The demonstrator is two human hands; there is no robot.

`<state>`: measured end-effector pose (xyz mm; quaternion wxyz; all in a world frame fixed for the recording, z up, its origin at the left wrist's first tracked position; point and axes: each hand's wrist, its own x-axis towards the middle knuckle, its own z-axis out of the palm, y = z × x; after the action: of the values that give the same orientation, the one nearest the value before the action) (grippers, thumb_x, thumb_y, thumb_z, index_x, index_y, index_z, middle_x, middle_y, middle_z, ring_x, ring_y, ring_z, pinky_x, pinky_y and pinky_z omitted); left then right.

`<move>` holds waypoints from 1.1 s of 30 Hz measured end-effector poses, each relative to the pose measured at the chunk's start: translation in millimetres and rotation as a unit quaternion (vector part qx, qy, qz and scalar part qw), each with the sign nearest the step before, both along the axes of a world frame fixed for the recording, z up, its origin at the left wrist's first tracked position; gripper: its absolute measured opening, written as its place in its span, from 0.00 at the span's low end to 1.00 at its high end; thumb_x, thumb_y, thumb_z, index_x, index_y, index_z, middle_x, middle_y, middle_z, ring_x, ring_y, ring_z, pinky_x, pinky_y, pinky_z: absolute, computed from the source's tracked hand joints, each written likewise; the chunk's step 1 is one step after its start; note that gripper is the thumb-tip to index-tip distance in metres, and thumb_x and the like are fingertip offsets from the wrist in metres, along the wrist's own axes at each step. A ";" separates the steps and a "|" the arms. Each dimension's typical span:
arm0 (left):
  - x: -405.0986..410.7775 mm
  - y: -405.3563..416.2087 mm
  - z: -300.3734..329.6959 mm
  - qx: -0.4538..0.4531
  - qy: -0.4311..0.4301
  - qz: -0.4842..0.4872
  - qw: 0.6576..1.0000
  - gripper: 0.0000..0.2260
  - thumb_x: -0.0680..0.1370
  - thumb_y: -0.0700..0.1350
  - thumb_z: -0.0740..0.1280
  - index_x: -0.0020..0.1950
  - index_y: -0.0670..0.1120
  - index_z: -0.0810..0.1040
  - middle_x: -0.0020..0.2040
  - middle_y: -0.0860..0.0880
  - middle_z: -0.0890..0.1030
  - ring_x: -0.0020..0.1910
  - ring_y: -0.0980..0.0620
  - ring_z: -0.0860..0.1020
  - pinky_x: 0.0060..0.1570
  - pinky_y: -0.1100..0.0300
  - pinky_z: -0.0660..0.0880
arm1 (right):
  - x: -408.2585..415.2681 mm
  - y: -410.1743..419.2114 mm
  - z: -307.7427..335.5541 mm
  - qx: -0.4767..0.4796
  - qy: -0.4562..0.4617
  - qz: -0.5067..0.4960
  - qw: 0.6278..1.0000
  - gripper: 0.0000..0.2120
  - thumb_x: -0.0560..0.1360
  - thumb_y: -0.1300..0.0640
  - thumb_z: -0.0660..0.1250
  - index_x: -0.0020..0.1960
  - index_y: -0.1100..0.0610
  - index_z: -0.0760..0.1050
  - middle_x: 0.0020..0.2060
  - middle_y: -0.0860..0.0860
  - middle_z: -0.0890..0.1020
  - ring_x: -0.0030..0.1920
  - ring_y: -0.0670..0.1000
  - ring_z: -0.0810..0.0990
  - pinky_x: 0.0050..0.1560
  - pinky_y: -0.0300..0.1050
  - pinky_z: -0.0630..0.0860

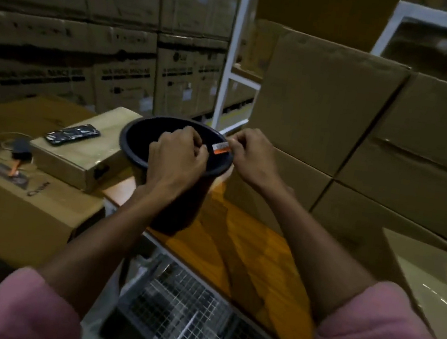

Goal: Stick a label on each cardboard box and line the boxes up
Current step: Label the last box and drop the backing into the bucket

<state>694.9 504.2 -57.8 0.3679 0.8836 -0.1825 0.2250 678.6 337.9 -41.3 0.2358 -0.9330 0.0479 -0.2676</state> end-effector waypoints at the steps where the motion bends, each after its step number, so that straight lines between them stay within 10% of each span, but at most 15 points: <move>1: 12.6 4.1 -3.2 0.040 -0.002 0.012 0.999 0.07 0.79 0.51 0.66 0.50 0.49 0.77 0.45 0.49 0.80 0.47 0.46 0.78 0.49 0.46 0.77 | 10.4 7.0 -3.4 -0.002 0.008 -0.005 1.000 0.08 0.81 0.54 0.65 0.43 0.51 0.75 0.47 0.52 0.78 0.50 0.54 0.76 0.52 0.53 0.74; 11: 84.3 12.7 -2.7 0.214 0.049 -0.010 0.976 0.08 0.79 0.53 0.69 0.50 0.49 0.79 0.45 0.48 0.81 0.49 0.43 0.79 0.49 0.47 0.74 | 78.8 38.1 -40.5 -0.012 0.078 0.068 0.995 0.14 0.79 0.54 0.61 0.35 0.46 0.73 0.43 0.50 0.79 0.46 0.55 0.78 0.49 0.61 0.77; 27: 100.5 16.2 -15.2 0.087 0.136 -0.052 0.986 0.07 0.79 0.50 0.71 0.41 0.53 0.79 0.42 0.52 0.81 0.44 0.51 0.78 0.39 0.58 0.65 | 81.8 38.6 -48.6 0.079 0.024 0.048 0.995 0.07 0.79 0.53 0.67 0.51 0.49 0.84 0.45 0.44 0.85 0.49 0.45 0.81 0.54 0.55 0.79; 33: 101.3 20.4 -10.2 0.172 0.150 -0.019 0.973 0.07 0.76 0.48 0.73 0.50 0.47 0.79 0.48 0.47 0.80 0.49 0.43 0.78 0.46 0.47 0.75 | 86.0 32.4 -45.2 0.086 0.010 -0.015 0.996 0.24 0.78 0.53 0.67 0.73 0.55 0.72 0.39 0.50 0.85 0.50 0.54 0.83 0.47 0.51 0.79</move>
<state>796.1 524.6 -68.0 0.2374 0.9538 -0.1777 0.0478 764.6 370.3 -86.5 0.3111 -0.9110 0.0871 -0.2564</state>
